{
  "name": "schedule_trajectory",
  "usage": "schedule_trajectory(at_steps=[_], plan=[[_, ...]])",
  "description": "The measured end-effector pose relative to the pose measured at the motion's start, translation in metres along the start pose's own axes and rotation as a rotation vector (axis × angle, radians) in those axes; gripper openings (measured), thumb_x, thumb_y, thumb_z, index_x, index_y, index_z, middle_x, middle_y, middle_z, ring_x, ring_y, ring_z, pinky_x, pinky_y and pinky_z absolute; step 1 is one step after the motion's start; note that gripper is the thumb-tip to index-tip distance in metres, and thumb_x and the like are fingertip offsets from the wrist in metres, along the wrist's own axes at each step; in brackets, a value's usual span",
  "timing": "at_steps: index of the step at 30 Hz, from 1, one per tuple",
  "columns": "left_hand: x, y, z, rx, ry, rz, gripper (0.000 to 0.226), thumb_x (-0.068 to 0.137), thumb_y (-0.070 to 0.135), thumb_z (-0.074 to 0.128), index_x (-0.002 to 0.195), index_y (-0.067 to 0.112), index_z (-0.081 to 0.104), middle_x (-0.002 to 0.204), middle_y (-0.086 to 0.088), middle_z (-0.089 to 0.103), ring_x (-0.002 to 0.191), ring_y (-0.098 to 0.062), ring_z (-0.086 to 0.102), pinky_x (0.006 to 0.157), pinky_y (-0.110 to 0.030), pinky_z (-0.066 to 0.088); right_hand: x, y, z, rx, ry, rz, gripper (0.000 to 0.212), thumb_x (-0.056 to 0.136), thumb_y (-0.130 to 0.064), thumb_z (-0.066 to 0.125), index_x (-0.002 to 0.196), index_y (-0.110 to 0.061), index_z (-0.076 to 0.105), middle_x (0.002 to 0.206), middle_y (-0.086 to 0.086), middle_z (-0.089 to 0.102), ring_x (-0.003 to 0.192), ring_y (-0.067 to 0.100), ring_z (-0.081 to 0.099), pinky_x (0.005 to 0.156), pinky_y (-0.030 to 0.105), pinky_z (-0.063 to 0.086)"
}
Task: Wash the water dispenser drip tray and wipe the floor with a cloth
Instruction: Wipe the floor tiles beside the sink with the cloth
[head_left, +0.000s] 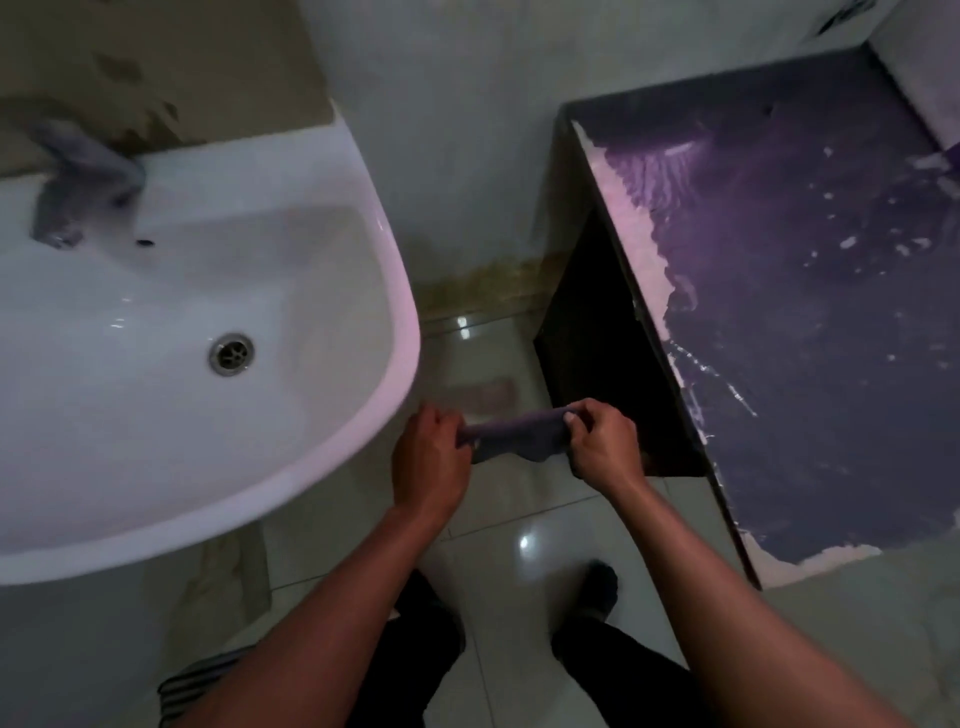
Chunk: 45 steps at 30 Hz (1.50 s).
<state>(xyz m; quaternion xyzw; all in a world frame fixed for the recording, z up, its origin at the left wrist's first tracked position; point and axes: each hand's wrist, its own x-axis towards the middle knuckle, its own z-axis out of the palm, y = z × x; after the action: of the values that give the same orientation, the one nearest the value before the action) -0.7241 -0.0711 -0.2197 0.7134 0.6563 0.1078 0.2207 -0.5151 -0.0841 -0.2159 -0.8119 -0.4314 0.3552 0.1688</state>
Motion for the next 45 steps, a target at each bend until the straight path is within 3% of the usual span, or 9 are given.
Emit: schedule_trajectory(at_steps=[4, 8, 19, 22, 25, 32, 36, 41, 45], plan=[[0.026, -0.044, 0.069, -0.240, -0.065, -0.157, 0.022, 0.074, 0.022, 0.078, 0.075, 0.014, 0.058, 0.082, -0.001, 0.052, 0.073, -0.019, 0.051, 0.059, -0.028, 0.030, 0.034, 0.055, 0.062, 0.026, 0.021, -0.063, 0.019, 0.098, -0.021, 0.055, 0.104, -0.009, 0.067, 0.107, 0.012, 0.063, 0.099, 0.026, 0.061, 0.080, 0.026, 0.041], [0.044, -0.070, 0.139, -0.513, -0.164, -0.340, 0.020, 0.084, 0.018, 0.072, 0.078, 0.011, 0.054, 0.068, -0.002, 0.055, 0.057, -0.013, 0.048, 0.045, -0.016, 0.035, 0.059, 0.100, 0.112, 0.173, 0.010, -0.067, 0.016, 0.101, -0.027, 0.047, 0.102, -0.017, 0.060, 0.099, 0.003, 0.064, 0.094, 0.019, 0.060, 0.078, 0.031, 0.046], [0.122, -0.127, 0.325, -0.677, 0.007, -0.265, 0.018, 0.095, 0.031, 0.060, 0.089, 0.014, 0.054, 0.078, 0.002, 0.062, 0.067, -0.004, 0.057, 0.050, -0.006, 0.039, 0.201, 0.194, 0.249, 0.297, 0.259, -0.132, 0.029, 0.104, -0.038, 0.031, 0.112, -0.018, 0.051, 0.109, 0.012, 0.064, 0.100, 0.029, 0.060, 0.088, 0.041, 0.048], [0.138, -0.151, 0.387, -0.659, 0.043, -0.291, 0.016, 0.095, 0.032, 0.059, 0.090, 0.017, 0.056, 0.081, 0.003, 0.062, 0.070, -0.008, 0.058, 0.052, -0.007, 0.037, 0.246, 0.230, 0.293, 0.263, 0.264, -0.132, 0.027, 0.105, -0.037, 0.032, 0.109, -0.017, 0.050, 0.107, 0.013, 0.063, 0.098, 0.030, 0.059, 0.082, 0.034, 0.042], [0.142, -0.173, 0.452, -0.671, 0.022, -0.350, 0.022, 0.094, 0.033, 0.060, 0.096, 0.012, 0.060, 0.090, -0.007, 0.067, 0.082, -0.023, 0.063, 0.064, -0.024, 0.040, 0.277, 0.271, 0.330, 0.240, 0.273, -0.089, 0.028, 0.104, -0.034, 0.035, 0.108, -0.012, 0.052, 0.109, 0.017, 0.062, 0.099, 0.035, 0.060, 0.079, 0.035, 0.040], [0.121, -0.191, 0.546, -0.539, -0.167, -0.430, 0.014, 0.094, 0.026, 0.060, 0.099, 0.013, 0.056, 0.090, -0.006, 0.063, 0.062, -0.010, 0.054, 0.053, -0.018, 0.039, 0.270, 0.373, 0.387, 0.109, 0.242, 0.103, 0.034, 0.105, -0.031, 0.033, 0.126, -0.010, 0.048, 0.124, 0.020, 0.060, 0.110, 0.039, 0.058, 0.080, 0.035, 0.040], [0.110, -0.189, 0.565, -0.323, -0.183, -0.241, 0.024, 0.091, 0.023, 0.059, 0.111, 0.008, 0.058, 0.106, -0.014, 0.064, 0.091, -0.031, 0.063, 0.074, -0.032, 0.047, 0.257, 0.395, 0.392, 0.021, 0.240, -0.004, 0.029, 0.100, -0.029, 0.045, 0.124, -0.013, 0.045, 0.114, 0.020, 0.061, 0.100, 0.041, 0.061, 0.074, 0.036, 0.044], [0.099, -0.214, 0.573, -0.038, -0.072, -0.016, 0.041, 0.088, 0.029, 0.055, 0.119, 0.002, 0.058, 0.114, -0.024, 0.055, 0.100, -0.041, 0.055, 0.080, -0.045, 0.047, 0.238, 0.394, 0.413, -0.431, 0.379, -0.118, 0.064, 0.087, -0.038, 0.054, 0.146, -0.020, 0.034, 0.138, 0.017, 0.047, 0.122, 0.038, 0.047, 0.097, 0.047, 0.042], [0.092, -0.246, 0.580, 0.147, 0.067, 0.037, 0.058, 0.090, 0.038, 0.051, 0.133, -0.001, 0.052, 0.139, -0.033, 0.046, 0.121, -0.050, 0.049, 0.102, -0.053, 0.039, 0.224, 0.390, 0.441, -0.546, 0.197, -0.340, 0.059, 0.099, -0.045, 0.034, 0.155, -0.028, 0.023, 0.163, 0.014, 0.017, 0.150, 0.035, 0.014, 0.119, 0.057, 0.014]])
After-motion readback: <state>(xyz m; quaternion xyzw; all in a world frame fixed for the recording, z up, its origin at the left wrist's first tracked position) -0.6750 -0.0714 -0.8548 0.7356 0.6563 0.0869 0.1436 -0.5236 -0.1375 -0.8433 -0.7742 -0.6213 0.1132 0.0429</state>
